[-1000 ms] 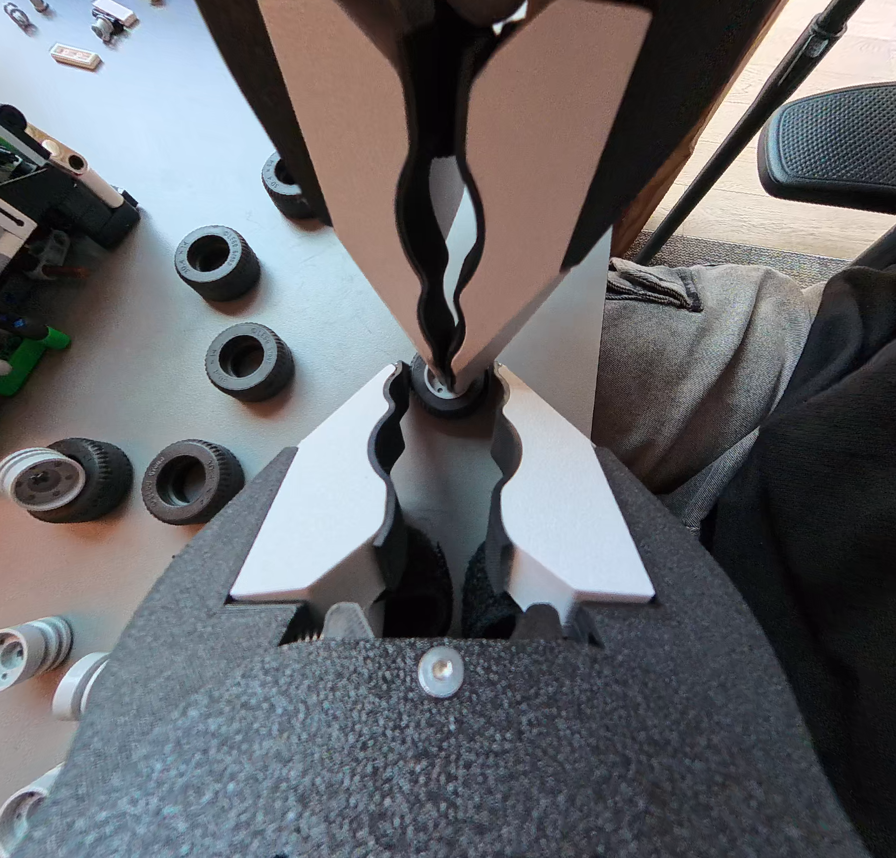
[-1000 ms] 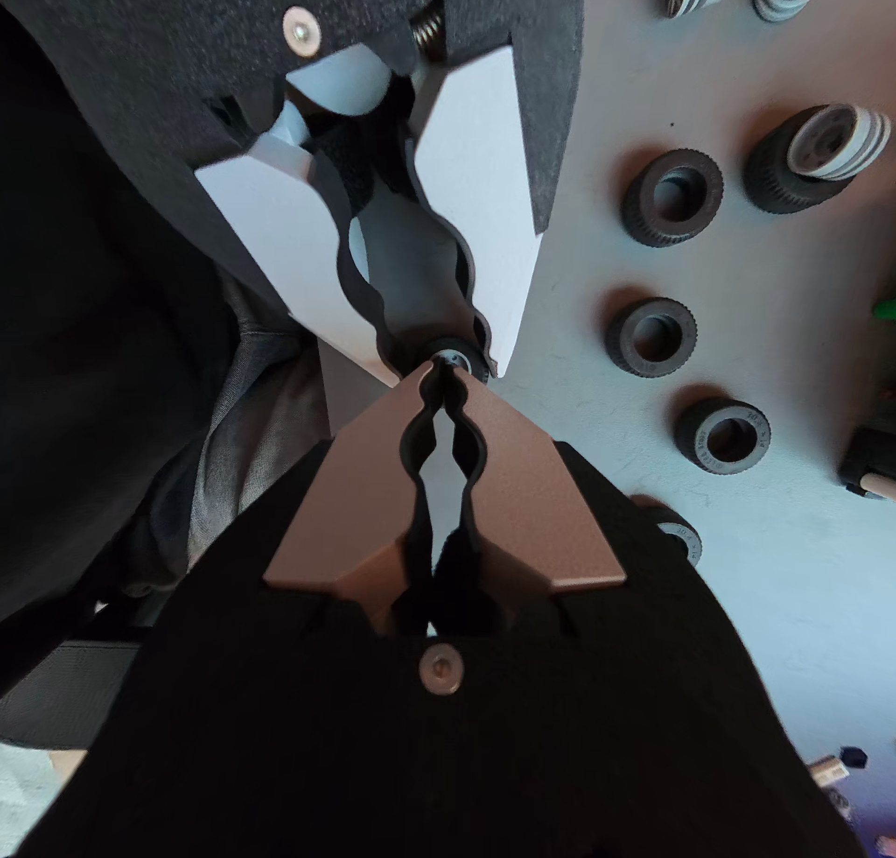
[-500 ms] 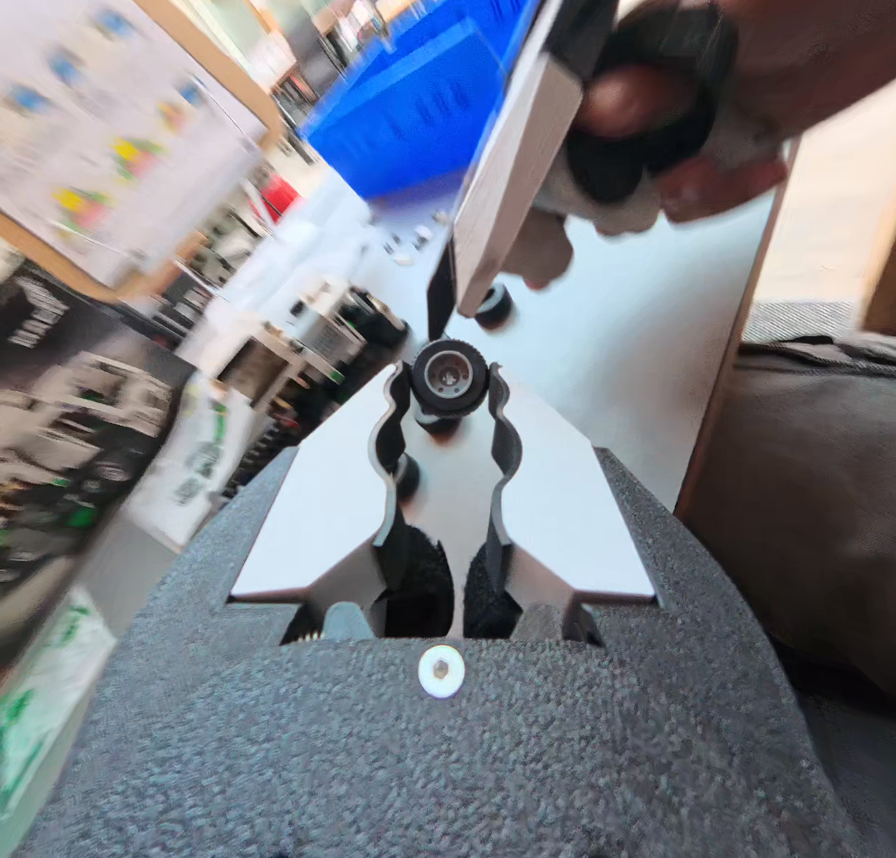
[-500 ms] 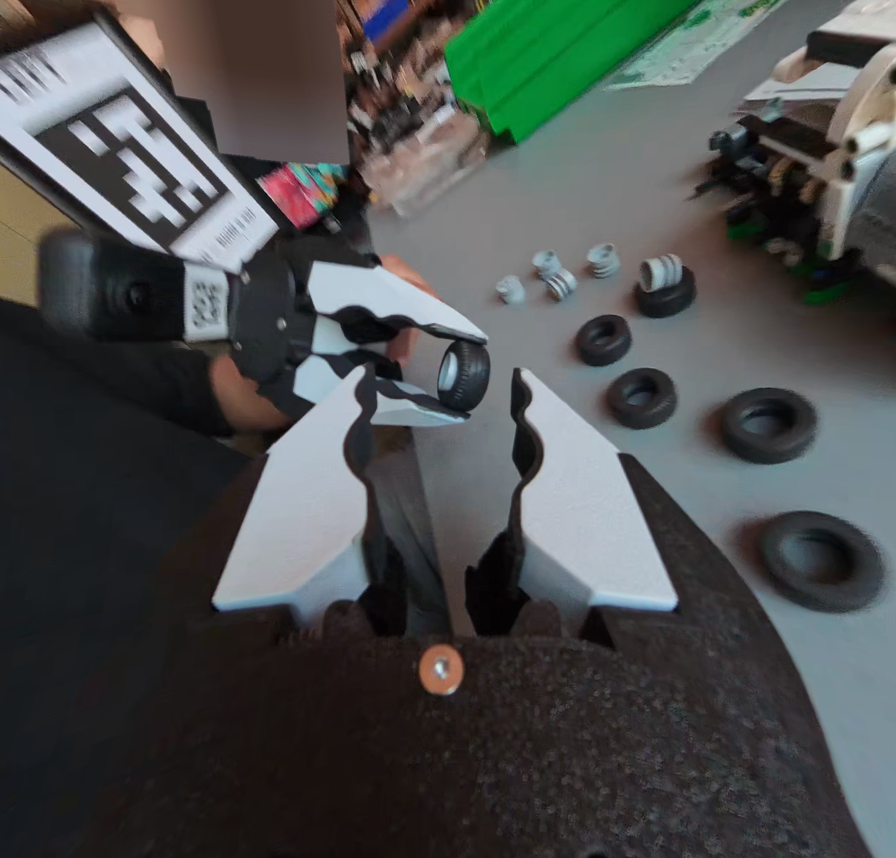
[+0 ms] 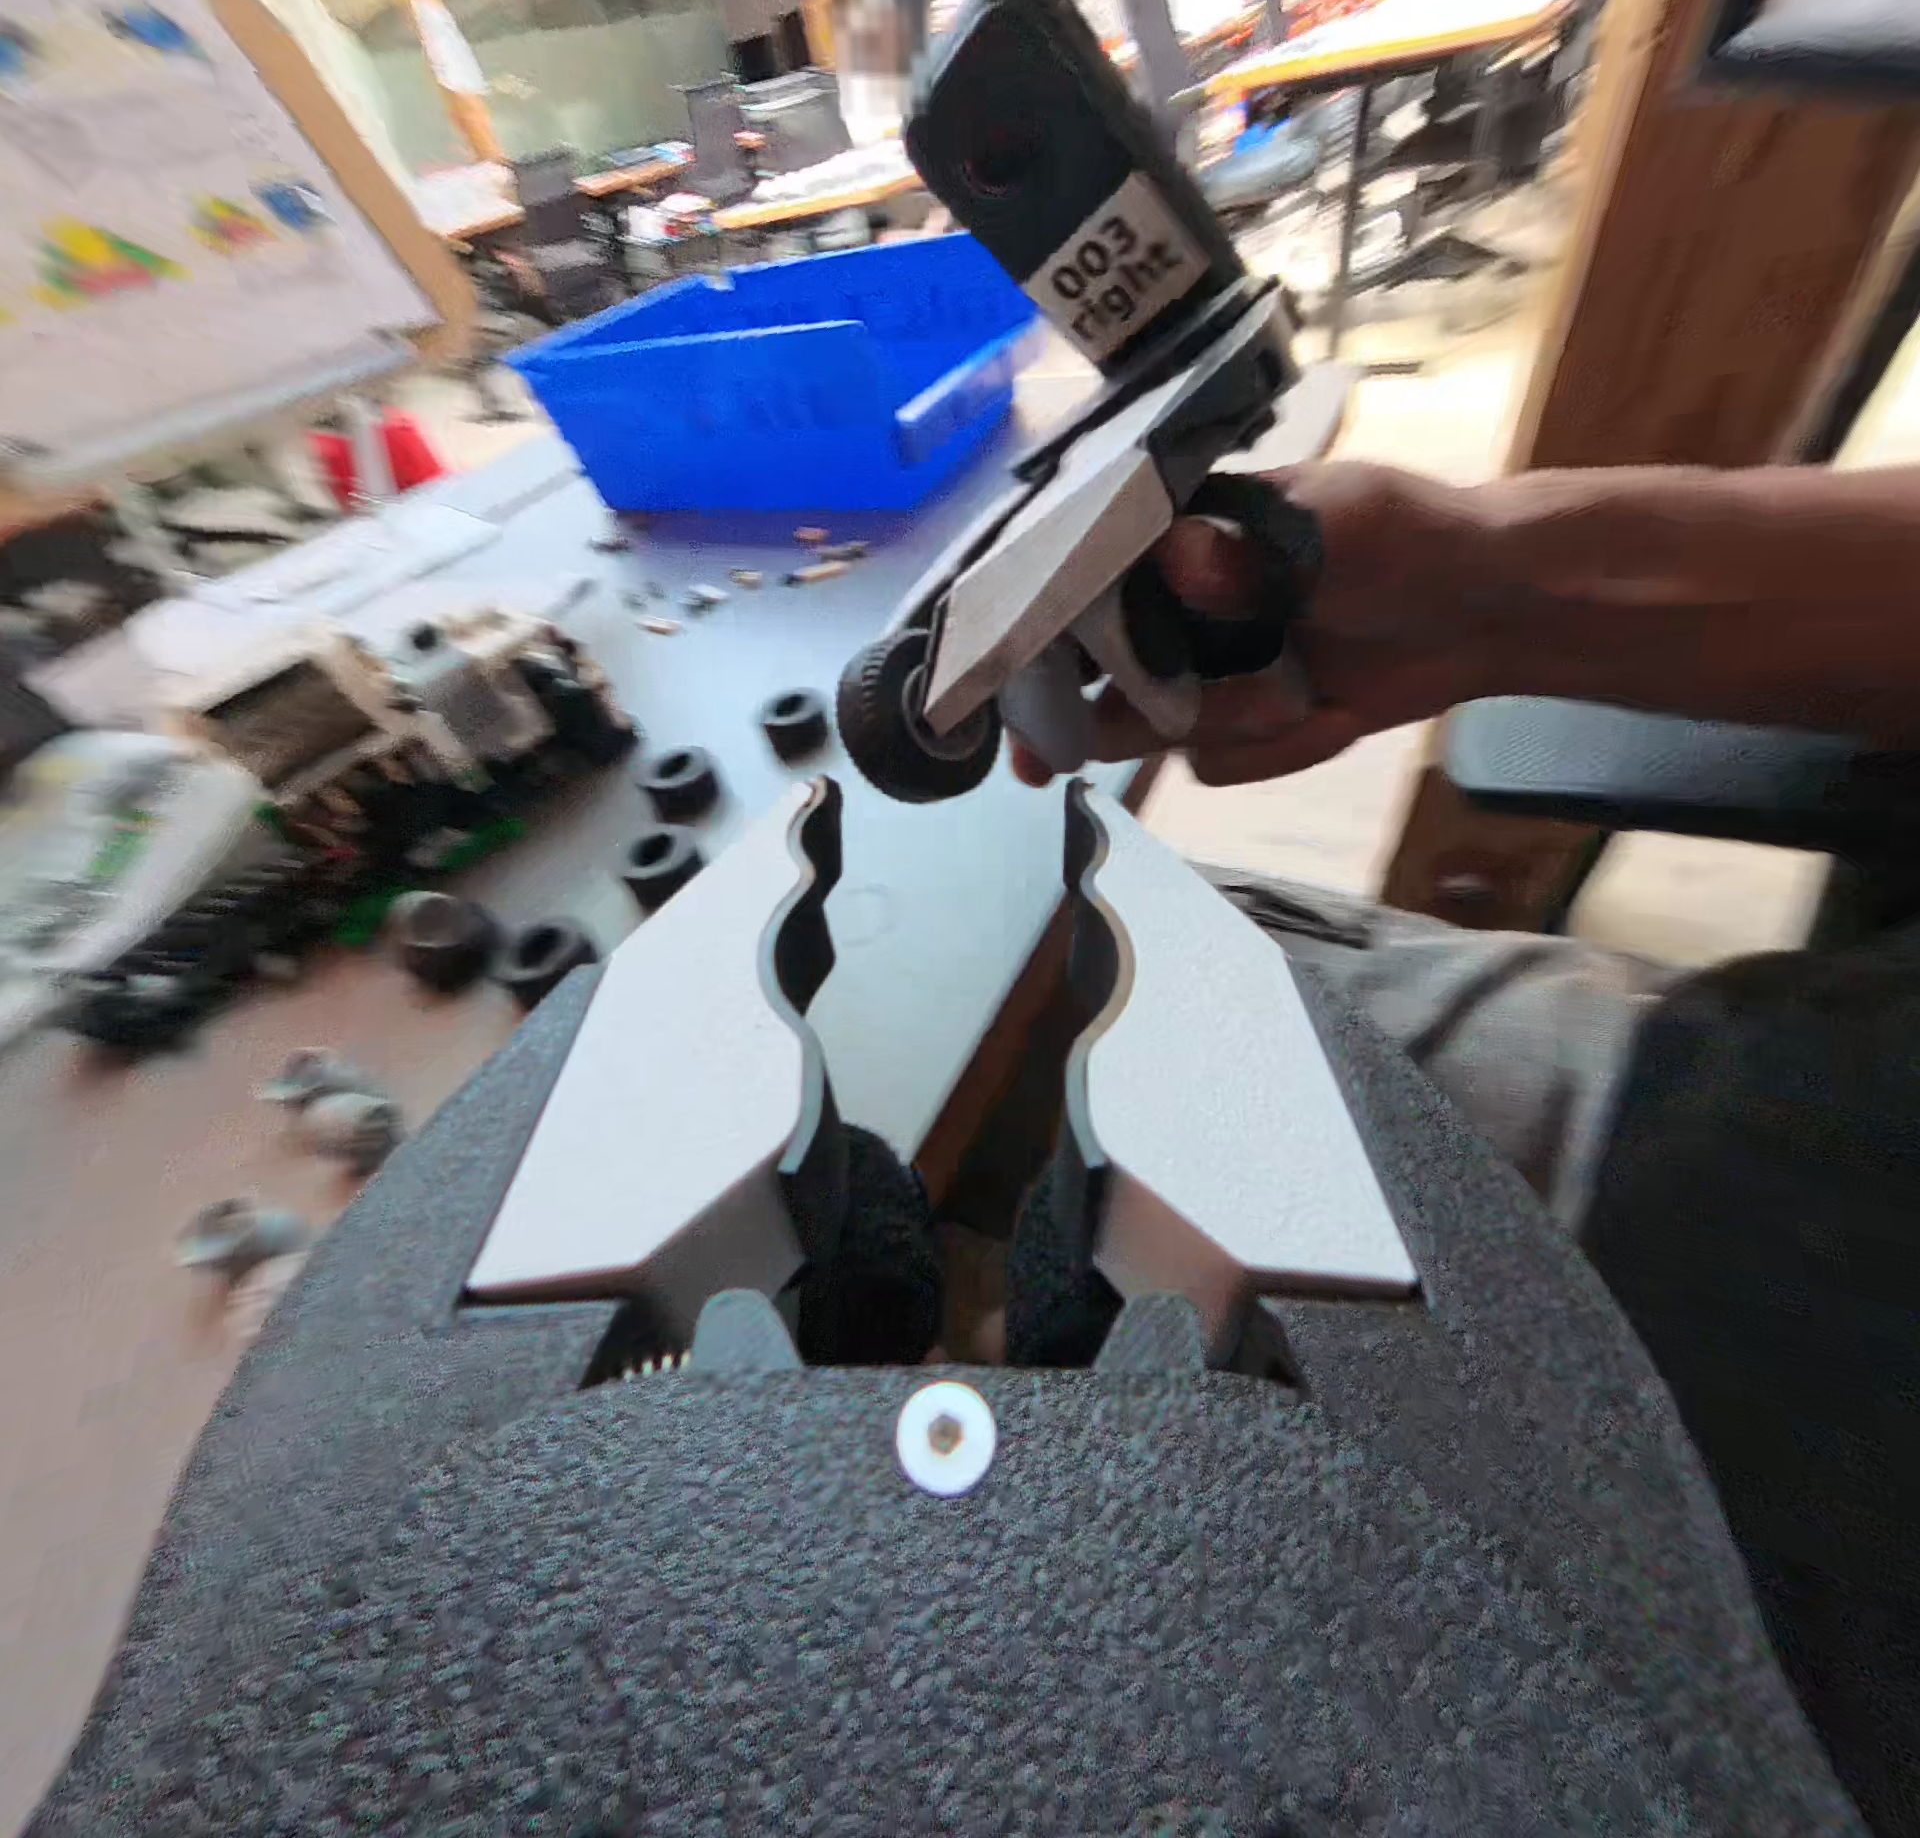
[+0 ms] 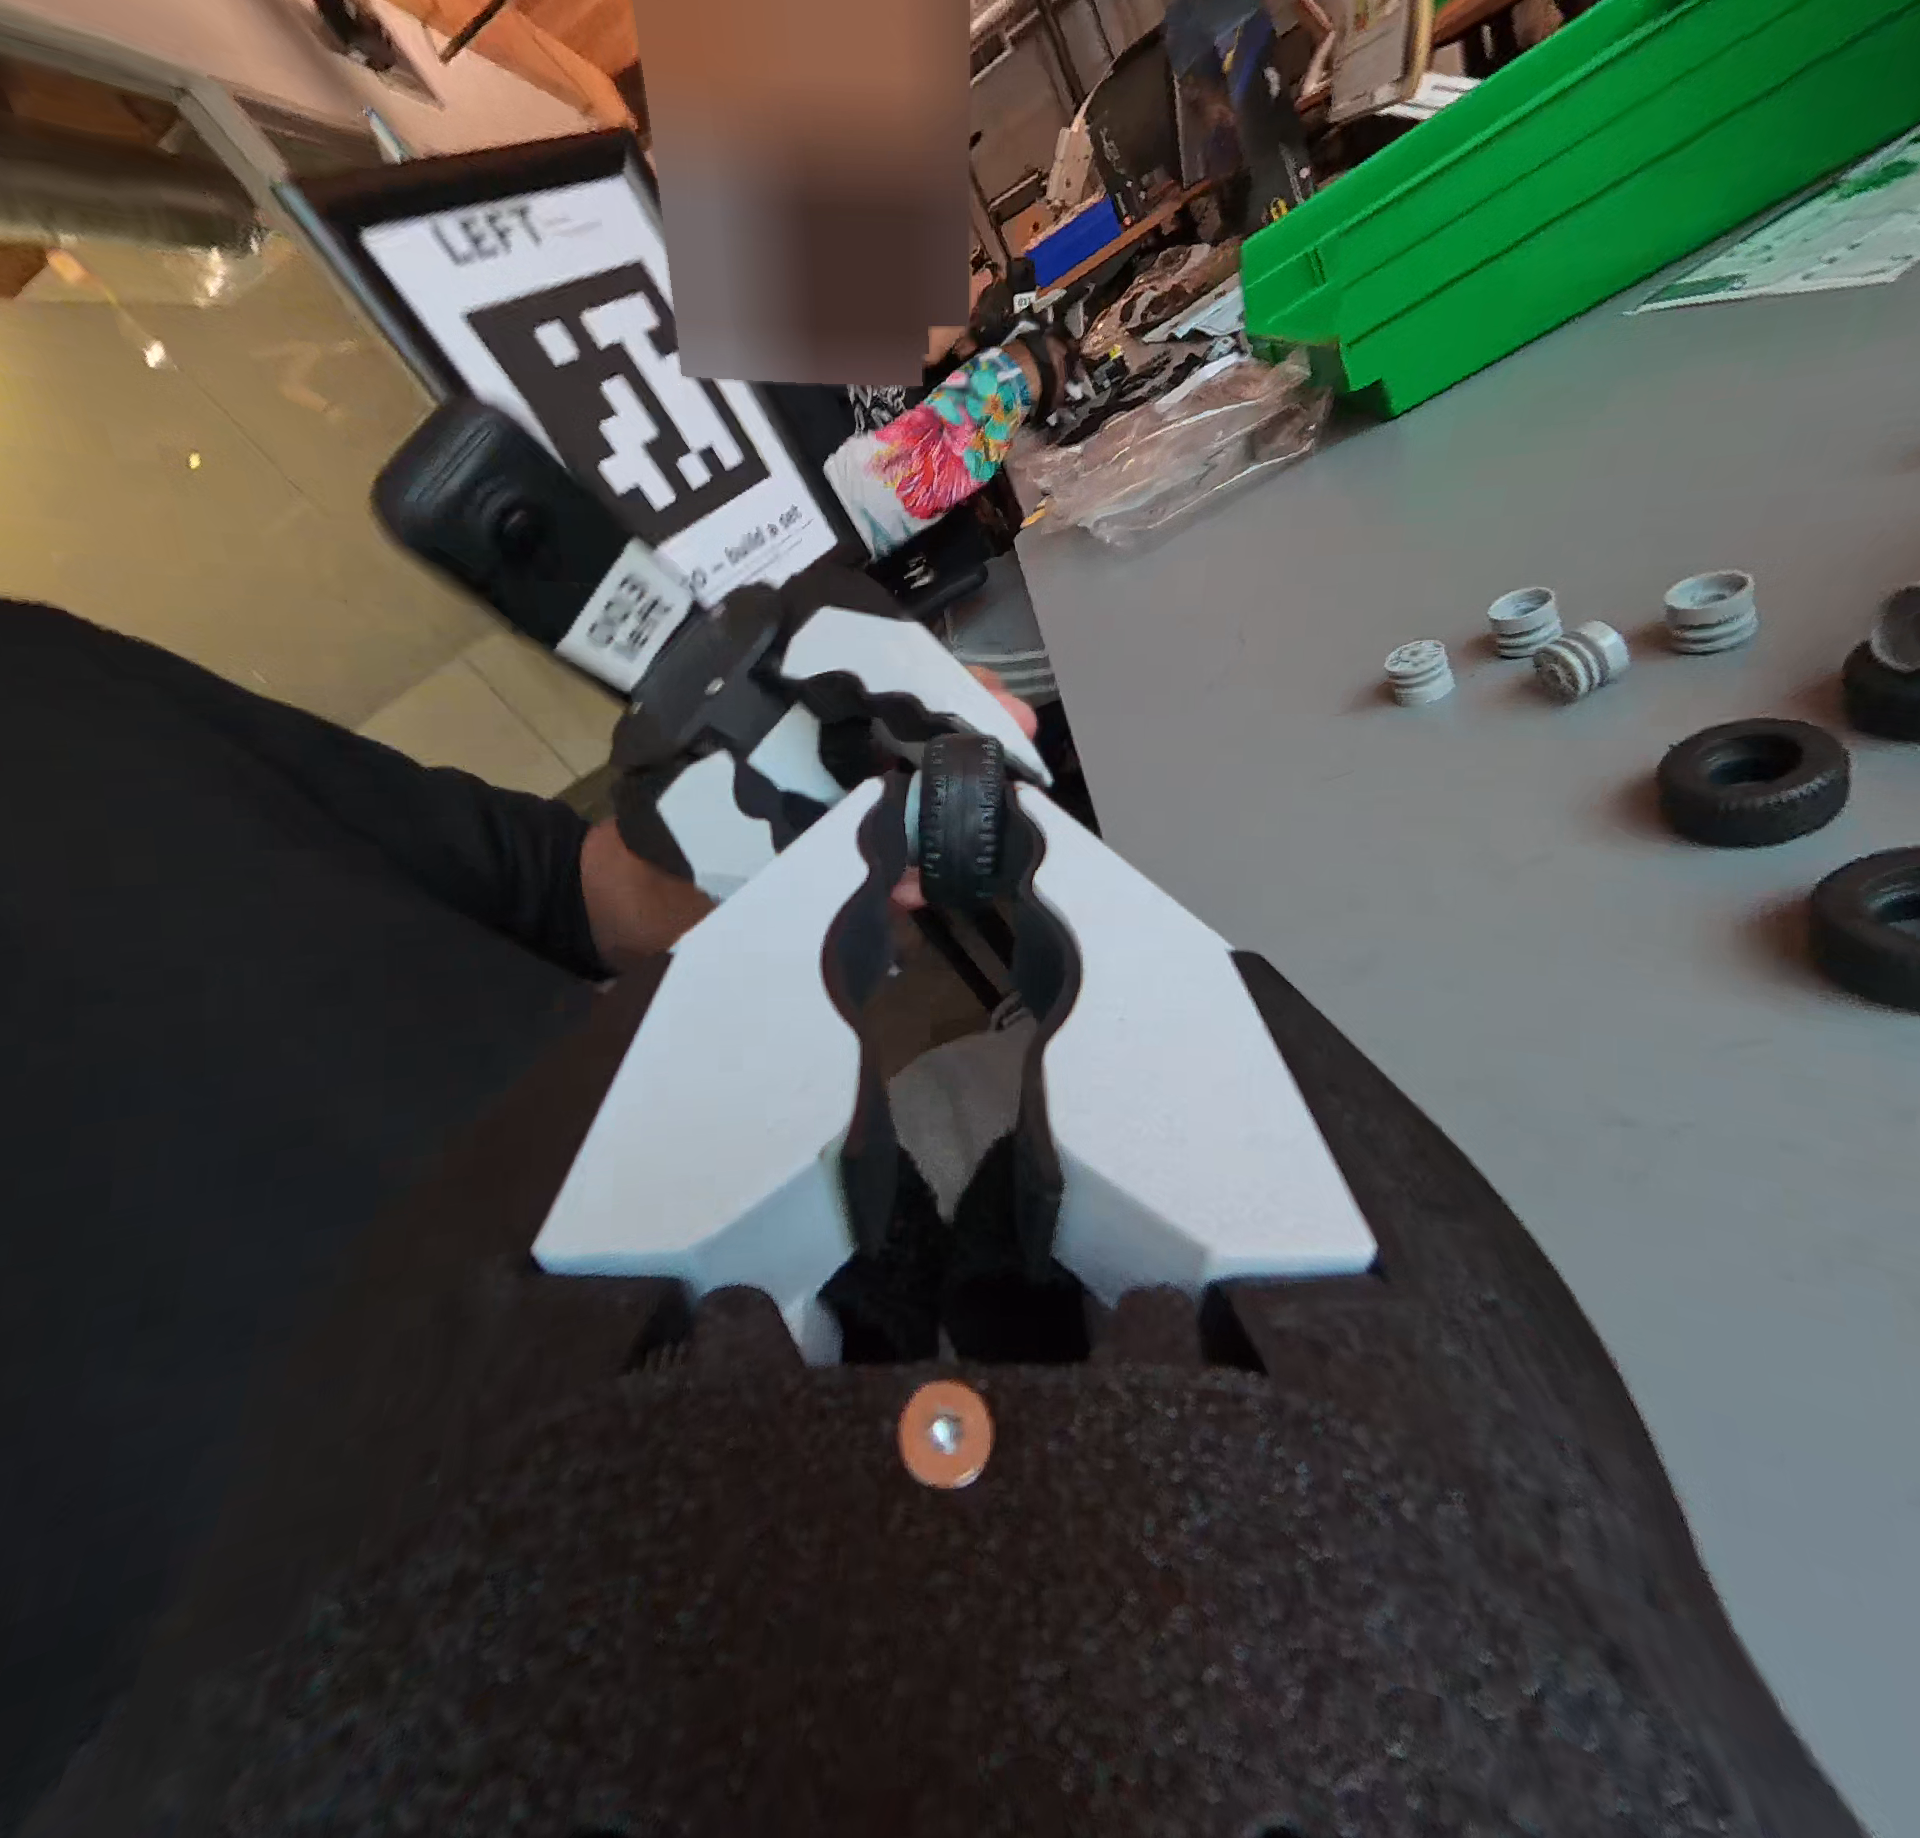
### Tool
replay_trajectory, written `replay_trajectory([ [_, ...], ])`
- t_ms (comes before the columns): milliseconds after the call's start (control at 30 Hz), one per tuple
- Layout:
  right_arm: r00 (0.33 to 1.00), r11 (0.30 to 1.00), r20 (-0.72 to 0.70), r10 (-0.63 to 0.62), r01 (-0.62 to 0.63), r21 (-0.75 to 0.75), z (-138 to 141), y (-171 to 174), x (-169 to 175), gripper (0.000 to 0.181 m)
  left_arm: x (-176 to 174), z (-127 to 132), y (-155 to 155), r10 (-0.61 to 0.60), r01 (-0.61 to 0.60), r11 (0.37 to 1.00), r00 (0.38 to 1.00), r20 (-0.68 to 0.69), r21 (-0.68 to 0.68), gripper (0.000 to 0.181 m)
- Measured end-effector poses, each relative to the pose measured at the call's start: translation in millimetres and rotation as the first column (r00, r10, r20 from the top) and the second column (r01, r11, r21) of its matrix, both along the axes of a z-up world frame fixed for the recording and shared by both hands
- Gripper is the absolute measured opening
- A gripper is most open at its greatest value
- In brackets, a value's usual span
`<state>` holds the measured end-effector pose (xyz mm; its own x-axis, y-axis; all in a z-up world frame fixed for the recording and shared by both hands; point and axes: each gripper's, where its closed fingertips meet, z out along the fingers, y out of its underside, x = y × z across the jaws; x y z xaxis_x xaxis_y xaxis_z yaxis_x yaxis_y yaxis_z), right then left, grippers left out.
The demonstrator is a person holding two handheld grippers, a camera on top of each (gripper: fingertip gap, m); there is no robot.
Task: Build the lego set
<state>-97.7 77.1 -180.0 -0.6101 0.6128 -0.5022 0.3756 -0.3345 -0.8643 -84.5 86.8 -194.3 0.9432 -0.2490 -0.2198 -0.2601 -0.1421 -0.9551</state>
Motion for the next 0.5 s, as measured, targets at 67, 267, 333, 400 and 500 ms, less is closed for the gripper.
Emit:
replay_trajectory([
  [67,0.997,0.996,-0.047,0.061,-0.057,0.075,-2,-14,9,0.017,18,-4,-13,-0.163,0.175,0.983,0.968,0.192,-0.046,0.045],
  [267,0.988,0.977,-0.068,0.139,-0.125,0.173,-5,-28,17,0.015,19,-4,-24,-0.222,0.241,0.97,0.933,0.285,-0.031,0.018],
  [333,0.987,0.98,-0.078,0.137,-0.124,0.155,-7,-27,14,0.015,18,-5,-24,-0.217,0.234,0.972,0.931,0.293,-0.023,0.019],
  [400,0.983,0.973,-0.052,0.175,-0.164,0.161,-13,-30,13,0.016,15,-10,-26,-0.227,0.252,0.967,0.925,0.306,-0.046,0.017],
  [500,0.985,0.969,-0.043,0.169,-0.157,0.191,-21,-29,8,0.015,13,-19,-27,-0.229,0.265,0.963,0.907,0.352,-0.055,0.023],
])
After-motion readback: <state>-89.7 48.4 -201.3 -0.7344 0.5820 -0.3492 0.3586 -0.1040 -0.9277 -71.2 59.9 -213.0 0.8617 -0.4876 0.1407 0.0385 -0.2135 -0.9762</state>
